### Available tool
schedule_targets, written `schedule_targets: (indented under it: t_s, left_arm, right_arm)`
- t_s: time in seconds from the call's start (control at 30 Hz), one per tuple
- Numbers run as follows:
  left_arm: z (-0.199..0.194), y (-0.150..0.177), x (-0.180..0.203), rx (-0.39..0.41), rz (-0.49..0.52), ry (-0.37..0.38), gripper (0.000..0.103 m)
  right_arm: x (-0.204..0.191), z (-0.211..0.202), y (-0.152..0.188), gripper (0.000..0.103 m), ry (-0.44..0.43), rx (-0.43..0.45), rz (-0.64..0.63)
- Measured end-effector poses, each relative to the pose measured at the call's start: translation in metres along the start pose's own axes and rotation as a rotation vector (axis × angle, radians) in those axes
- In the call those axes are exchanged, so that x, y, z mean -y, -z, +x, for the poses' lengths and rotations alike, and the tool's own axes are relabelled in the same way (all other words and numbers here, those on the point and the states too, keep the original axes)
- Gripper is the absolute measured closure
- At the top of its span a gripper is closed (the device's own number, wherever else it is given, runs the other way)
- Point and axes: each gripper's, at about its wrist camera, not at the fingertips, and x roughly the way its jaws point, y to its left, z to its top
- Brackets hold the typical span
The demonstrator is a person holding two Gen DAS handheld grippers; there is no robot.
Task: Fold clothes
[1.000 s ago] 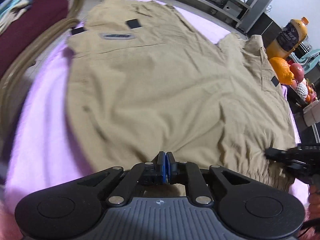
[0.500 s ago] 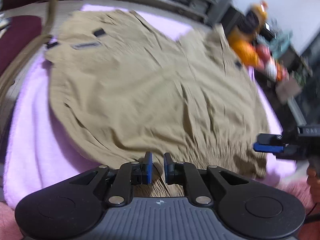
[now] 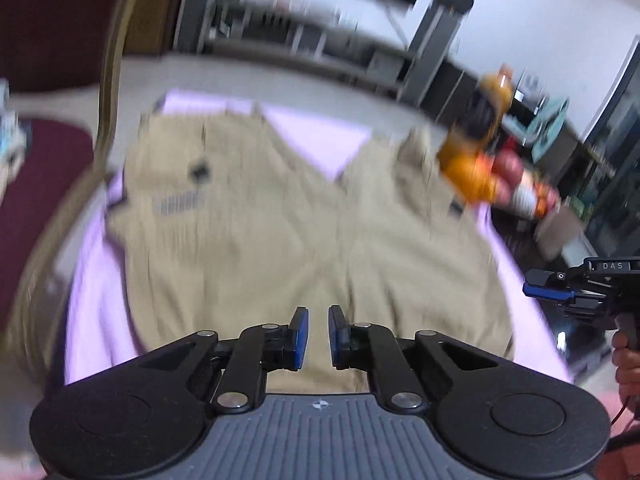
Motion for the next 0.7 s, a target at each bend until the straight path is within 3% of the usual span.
schedule_targets:
  t_s: [0.13, 0.27, 0.37, 0.53, 0.63, 0.67, 0.7]
  left_arm:
    - [0.029, -0.034, 0.003, 0.021, 0.056, -0.058, 0.089]
    - [0.091, -0.055, -0.017, -0.056, 0.043, -0.099, 0.091]
    - [0.132, -0.066, -0.032, -0.101, 0.036, -0.122, 0.093]
    - [0.184, -0.083, -0.041, -0.089, 0.036, -0.101, 0.093]
    - [0.21, -0.077, -0.053, -0.113, 0.055, -0.146, 0.092]
    - [0.213, -0.071, -0.059, -0.114, 0.074, -0.163, 0.083]
    - [0.211, -0.07, -0.062, -0.105, 0.098, -0.191, 0.083]
  right_arm:
    - [-0.027, 0.015, -0.037, 0.084, -0.024, 0.07, -0.087]
    - [-0.013, 0.052, -0.067, 0.084, 0.023, 0.072, -0.088]
    - [0.016, 0.093, -0.073, 0.084, 0.018, 0.013, -0.021]
    - [0.033, 0.173, -0.077, 0.084, -0.044, -0.147, 0.034]
    - [0.04, 0.21, -0.08, 0.084, -0.105, -0.209, 0.054]
    - [0.043, 0.217, -0.081, 0.084, -0.098, -0.226, 0.037]
    - [0.046, 0.222, -0.082, 0.084, -0.072, -0.238, 0.011]
